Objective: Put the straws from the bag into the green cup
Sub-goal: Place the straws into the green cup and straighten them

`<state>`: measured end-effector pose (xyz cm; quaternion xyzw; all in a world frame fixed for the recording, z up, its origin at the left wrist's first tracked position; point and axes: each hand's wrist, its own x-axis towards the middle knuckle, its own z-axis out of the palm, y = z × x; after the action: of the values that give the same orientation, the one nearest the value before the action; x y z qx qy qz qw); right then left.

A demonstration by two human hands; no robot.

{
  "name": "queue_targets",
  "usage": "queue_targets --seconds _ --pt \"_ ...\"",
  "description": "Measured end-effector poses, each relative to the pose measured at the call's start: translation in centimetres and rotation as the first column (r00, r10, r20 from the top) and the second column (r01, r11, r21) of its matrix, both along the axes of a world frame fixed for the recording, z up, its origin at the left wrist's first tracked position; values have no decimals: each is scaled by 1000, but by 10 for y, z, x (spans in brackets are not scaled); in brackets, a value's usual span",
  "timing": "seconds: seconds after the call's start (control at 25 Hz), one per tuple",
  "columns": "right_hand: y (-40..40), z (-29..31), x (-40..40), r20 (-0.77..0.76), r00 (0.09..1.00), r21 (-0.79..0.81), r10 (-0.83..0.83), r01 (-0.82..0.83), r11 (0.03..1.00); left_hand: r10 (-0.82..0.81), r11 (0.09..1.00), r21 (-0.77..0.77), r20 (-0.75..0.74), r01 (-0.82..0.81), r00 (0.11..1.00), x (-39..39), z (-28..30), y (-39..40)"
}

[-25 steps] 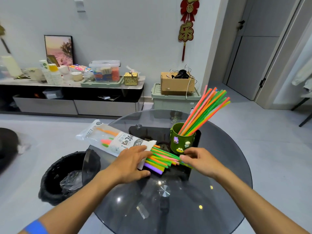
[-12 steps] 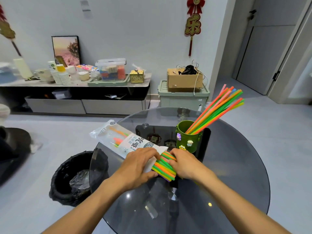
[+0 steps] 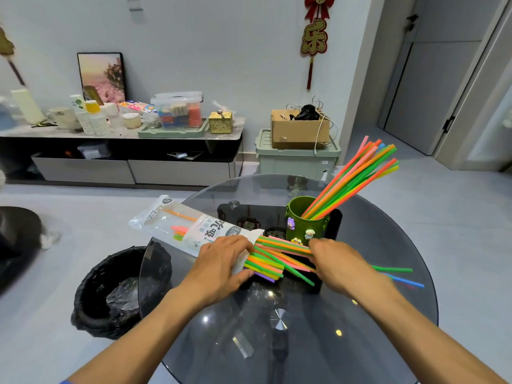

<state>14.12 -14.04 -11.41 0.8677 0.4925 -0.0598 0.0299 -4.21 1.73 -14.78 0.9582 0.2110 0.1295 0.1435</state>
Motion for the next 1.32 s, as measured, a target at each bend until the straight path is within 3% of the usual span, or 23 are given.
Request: queue_targets --seconds 0.24,0.48,0.56,0.64,0.68,0.76,0.84,0.88,1.0,1.08,1.16,1.32 --pt "-51 41 33 -55 995 -141 -88 79 987 27 999 24 -13 -26 1000 10 -2 -3" --pt "-84 77 42 -229 973 51 -16 28 998 8 1000 -20 -9 -8 1000 16 -3 -4" --pt "-78 73 34 -213 977 61 10 3 998 100 978 -195 126 -74 987 15 11 -4" --pt "-67 61 24 -166 986 0 17 -17 1000 349 901 -374 327 -219 878 10 35 0" --pt "-60 53 20 -148 989 -43 19 -25 999 387 901 -362 416 -240 823 7 45 0" --pt "-48 37 14 -123 992 -106 20 -34 994 224 971 -179 459 -157 860 0 54 -9" --pt "-41 28 8 -101 995 -120 26 -38 992 0 1000 -4 338 1 941 4 49 -25" --pt "-40 26 6 -92 995 -110 34 -44 993 -38 997 70 226 23 973 11 43 -31" --pt "-39 18 2 -86 995 -109 50 -60 992 149 984 118 -145 -133 978 26 33 -27" --pt "-40 9 0 -137 990 -112 28 -44 993 124 992 66 -317 -109 940 23 26 -15" --pt "-36 0 -3 -154 988 -98 15 -30 995 56 998 54 -388 -38 920 15 18 -10" --pt "-22 -10 -13 4 998 20 64 -64 998 42 999 45 -329 -29 943 12 15 -12"
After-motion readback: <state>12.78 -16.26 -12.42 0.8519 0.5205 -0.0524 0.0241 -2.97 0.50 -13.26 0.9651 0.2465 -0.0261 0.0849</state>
